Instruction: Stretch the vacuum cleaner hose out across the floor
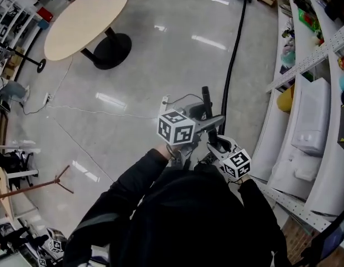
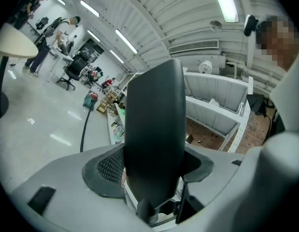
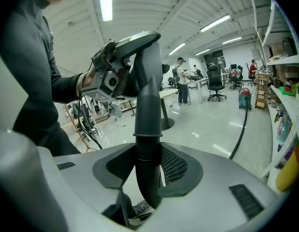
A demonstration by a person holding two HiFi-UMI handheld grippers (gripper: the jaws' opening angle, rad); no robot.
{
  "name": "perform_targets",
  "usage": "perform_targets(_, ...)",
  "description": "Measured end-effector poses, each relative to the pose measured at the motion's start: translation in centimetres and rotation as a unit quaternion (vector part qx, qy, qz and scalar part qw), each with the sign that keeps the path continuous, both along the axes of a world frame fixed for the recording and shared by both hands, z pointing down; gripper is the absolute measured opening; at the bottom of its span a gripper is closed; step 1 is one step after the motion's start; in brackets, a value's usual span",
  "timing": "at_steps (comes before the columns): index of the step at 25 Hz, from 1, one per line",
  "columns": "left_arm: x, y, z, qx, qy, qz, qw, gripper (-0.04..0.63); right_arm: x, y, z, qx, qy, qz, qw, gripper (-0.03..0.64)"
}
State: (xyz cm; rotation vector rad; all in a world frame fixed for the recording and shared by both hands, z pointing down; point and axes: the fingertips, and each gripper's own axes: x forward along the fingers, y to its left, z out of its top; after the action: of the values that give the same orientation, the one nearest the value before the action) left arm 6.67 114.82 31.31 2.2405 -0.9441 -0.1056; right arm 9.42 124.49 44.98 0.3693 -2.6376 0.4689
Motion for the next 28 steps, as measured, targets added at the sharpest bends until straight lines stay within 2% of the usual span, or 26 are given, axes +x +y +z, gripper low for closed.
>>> perform_targets(2,-0.7,1.7,-0.4,0.031,-0.025,0.021,0.9990,0.319,-1.9,1.0,0.5,0.002,0.022,0.003,1.000,0.158)
perform_targets(5,-1.3,4.2,0.2,0.069,-0.070,0.049,0.9940,0.319,-3.3,2.9,2.4,-0.013,0.081,0.008,0.997,0.173)
perform_targets(8,-1.9,5.8,1.9,0.088,-0.102,0.064,0.9888,0.319,-1.4,5.2,4.1,-0.048,0.142,0.022,0.988,0.209)
perform_targets(10,-2.0,6.8,3.3,0.097,-0.121,0.077,0.9850,0.319,0.9,6.0,3.5,-0.068,0.156,0.056,0.984,0.209)
perform_targets(14,-1.1,9.0,6.2,0.101,-0.153,0.104,0.9776,0.319,3.9,4.6,-2.9,-0.084,0.111,0.142,0.980,0.209)
perform_targets(17,0.4,11.0,8.0,0.096,-0.174,0.127,0.9719,0.319,4.0,2.9,-8.8,-0.086,0.057,0.184,0.978,0.209)
perform_targets(19,2.1,12.7,9.0,0.096,-0.191,0.147,0.9658,0.319,3.9,2.6,-11.7,-0.101,0.027,0.212,0.972,0.209)
perform_targets(22,5.7,15.3,10.1,0.104,-0.223,0.184,0.9516,0.319,3.8,3.2,-15.3,-0.138,-0.040,0.238,0.960,0.209)
perform_targets(24,8.6,17.0,11.3,0.107,-0.255,0.206,0.9385,0.318,4.7,4.5,-16.4,-0.163,-0.065,0.246,0.953,0.209)
perform_targets(25,10.0,18.0,12.2,0.106,-0.277,0.216,0.9303,0.316,5.6,5.4,-16.0,-0.173,-0.052,0.244,0.953,0.213)
perform_targets(28,14.8,20.7,15.5,0.099,-0.350,0.237,0.9010,0.313,9.6,9.1,-11.4,-0.211,0.033,0.221,0.952,0.276)
